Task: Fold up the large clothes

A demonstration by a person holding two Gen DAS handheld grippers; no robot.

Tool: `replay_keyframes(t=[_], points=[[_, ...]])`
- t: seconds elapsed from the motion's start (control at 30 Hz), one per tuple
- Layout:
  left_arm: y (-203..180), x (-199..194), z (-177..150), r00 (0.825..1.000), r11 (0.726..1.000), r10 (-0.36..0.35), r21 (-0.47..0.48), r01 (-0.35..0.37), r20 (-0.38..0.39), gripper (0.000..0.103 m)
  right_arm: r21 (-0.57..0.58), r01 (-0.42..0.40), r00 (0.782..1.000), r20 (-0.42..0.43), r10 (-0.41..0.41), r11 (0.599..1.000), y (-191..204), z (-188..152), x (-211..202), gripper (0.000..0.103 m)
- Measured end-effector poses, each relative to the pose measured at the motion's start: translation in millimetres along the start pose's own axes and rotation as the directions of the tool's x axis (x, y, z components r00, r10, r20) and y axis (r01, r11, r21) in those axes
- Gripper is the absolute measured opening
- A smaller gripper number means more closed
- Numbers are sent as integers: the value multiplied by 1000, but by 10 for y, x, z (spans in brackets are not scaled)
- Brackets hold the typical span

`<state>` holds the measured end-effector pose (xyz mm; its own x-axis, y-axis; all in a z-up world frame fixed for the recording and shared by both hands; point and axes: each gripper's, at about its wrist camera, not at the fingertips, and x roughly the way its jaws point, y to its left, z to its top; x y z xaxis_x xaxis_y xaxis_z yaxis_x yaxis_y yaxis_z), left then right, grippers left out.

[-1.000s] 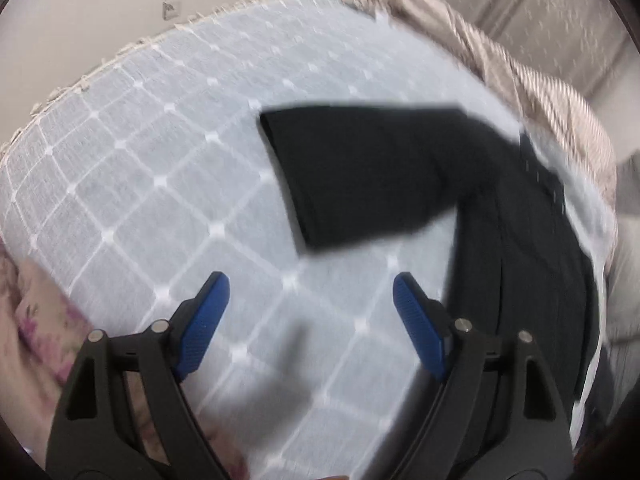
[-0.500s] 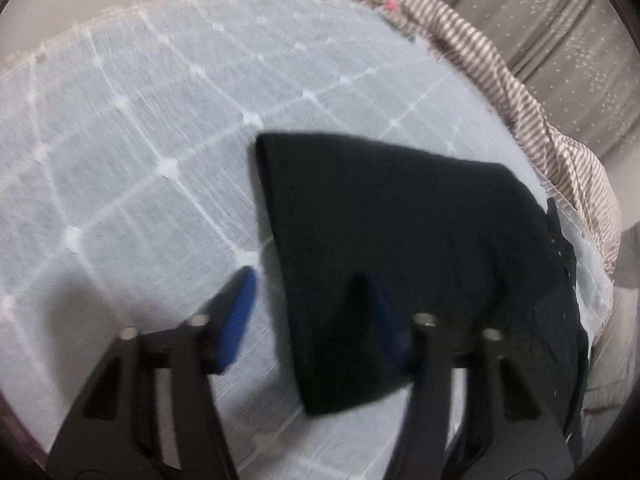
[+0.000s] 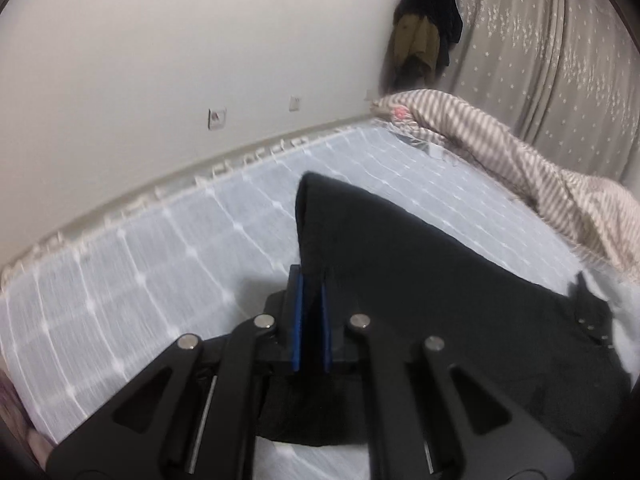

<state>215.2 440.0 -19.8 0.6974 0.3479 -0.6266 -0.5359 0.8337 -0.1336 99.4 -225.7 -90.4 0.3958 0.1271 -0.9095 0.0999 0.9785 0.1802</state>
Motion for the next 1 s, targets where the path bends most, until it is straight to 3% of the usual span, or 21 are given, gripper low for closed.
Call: replay_keyframes(t=[0.1,0.2,0.23,0.27,0.33,0.37,0.4,0.47,0.57,0.73,0.77,0.8,0.87,0.9,1.0], points=[[-119,313,-78,992,988,125,95,-124,-4,11,-3,12,1000,-2,-12,1000,-7,20,20,79],[-209,621,-245,960,950,268,187,-250,-80,15,-2,55,998,27,-55,998,-80,44,-55,79],[-211,676,-284,950,944,294,189,-271,-107,16,-4,81,996,47,-80,997,-106,51,-111,79],[-201,654,-288,951,948,288,176,-266,-116,21,-4,96,993,65,-95,995,-131,50,-159,79],[-220,555,-315,961,962,248,150,-230,-119,45,14,129,986,108,-129,992,-237,74,-275,79],[-258,467,-318,967,967,227,144,-210,-116,65,32,144,981,124,-147,989,-306,94,-322,79],[-320,381,-334,972,971,207,145,-191,-108,75,53,162,976,138,-168,985,-388,120,-360,79],[-467,183,-363,983,978,156,158,-140,-96,79,80,191,969,145,-201,978,-513,163,-389,79],[-781,-95,-459,988,981,76,189,-49,-138,84,88,228,960,147,-239,970,-653,232,-356,79],[-1221,-478,-721,970,974,-70,193,116,-234,84,104,315,944,68,-322,944,-973,312,-99,76],[-1313,-588,-807,962,969,-115,184,163,-248,84,115,319,943,63,-327,941,-1055,329,-67,62],[-1390,-670,-881,953,962,-152,181,204,-264,84,120,319,942,67,-328,940,-1124,341,-55,35],[-1568,-813,-1052,932,944,-212,186,273,-293,84,127,294,949,79,-305,947,-1260,389,-103,10],[-1675,-886,-1145,923,932,-236,199,303,-303,84,150,257,958,88,-271,955,-1359,431,-183,7],[-1919,-1023,-1331,908,900,-276,247,360,-316,84,149,306,937,130,-325,940,-1525,575,-453,6]])
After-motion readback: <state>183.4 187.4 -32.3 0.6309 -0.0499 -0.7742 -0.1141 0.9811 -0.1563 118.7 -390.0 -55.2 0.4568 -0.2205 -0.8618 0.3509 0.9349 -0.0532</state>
